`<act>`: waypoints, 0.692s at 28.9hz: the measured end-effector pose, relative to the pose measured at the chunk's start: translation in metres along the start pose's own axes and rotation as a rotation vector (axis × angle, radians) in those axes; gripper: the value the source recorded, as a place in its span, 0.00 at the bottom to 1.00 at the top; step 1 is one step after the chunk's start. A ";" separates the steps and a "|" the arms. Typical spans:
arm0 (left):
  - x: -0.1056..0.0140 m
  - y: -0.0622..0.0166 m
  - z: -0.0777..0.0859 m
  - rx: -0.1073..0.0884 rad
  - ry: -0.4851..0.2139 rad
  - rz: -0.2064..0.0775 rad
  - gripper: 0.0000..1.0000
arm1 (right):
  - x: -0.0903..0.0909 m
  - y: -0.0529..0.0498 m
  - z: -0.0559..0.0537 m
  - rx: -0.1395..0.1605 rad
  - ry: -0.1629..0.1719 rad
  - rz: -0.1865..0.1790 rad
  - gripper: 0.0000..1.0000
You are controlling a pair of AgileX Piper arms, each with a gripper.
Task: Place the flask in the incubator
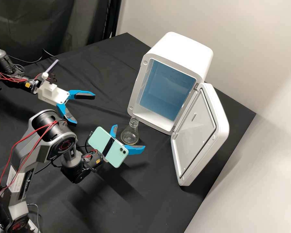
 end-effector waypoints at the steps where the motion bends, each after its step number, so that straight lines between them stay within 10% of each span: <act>1: 0.000 -0.0014 -0.004 -0.005 0.012 -0.004 1.00 | 0.000 0.000 0.000 0.000 0.001 -0.001 1.00; 20: 0.003 -0.0100 -0.024 -0.010 0.065 -0.029 1.00 | 0.010 0.010 -0.009 -0.008 0.042 0.039 1.00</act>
